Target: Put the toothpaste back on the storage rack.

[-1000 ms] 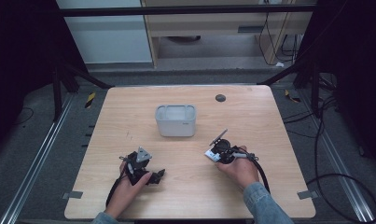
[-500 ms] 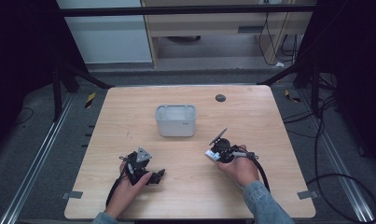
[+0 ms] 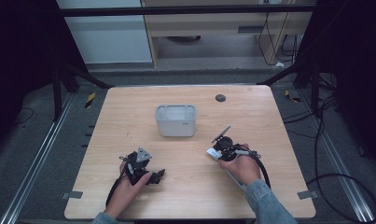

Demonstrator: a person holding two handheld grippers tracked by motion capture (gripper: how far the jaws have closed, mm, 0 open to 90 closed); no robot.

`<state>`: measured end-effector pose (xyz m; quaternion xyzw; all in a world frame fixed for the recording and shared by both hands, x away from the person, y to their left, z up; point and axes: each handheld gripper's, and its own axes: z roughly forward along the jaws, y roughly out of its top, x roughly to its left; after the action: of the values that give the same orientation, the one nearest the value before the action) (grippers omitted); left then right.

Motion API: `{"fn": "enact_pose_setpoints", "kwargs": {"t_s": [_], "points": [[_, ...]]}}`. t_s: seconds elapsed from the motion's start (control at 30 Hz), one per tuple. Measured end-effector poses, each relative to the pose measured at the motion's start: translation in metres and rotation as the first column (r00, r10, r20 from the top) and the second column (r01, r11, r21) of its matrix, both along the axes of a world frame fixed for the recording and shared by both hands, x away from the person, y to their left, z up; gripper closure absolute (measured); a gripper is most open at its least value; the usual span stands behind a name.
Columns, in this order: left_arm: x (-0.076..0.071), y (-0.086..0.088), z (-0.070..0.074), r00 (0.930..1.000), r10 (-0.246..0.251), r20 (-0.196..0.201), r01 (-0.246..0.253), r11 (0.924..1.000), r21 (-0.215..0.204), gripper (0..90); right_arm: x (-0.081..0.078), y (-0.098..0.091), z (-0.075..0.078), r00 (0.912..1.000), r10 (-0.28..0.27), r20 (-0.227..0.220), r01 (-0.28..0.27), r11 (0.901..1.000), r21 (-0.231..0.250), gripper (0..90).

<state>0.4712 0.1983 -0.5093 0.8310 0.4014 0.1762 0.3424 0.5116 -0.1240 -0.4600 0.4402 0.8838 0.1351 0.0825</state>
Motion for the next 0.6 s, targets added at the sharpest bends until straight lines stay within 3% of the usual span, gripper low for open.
{"fn": "enact_pose_setpoints", "kwargs": {"t_s": [0.3, 0.6], "points": [[0.000, 0.000, 0.000, 1.0000, 0.000, 0.000, 0.000, 1.0000, 0.000, 0.0, -0.004, -0.010, 0.010, 0.9989, -0.022, 0.042, 0.019, 0.9979, 0.062, 79.1], [0.000, 0.000, 0.000, 1.0000, 0.000, 0.000, 0.000, 1.0000, 0.000, 0.0, -0.003, -0.020, 0.034, 0.9955, -0.029, 0.090, 0.023, 0.9975, 0.067, 79.6]]}}
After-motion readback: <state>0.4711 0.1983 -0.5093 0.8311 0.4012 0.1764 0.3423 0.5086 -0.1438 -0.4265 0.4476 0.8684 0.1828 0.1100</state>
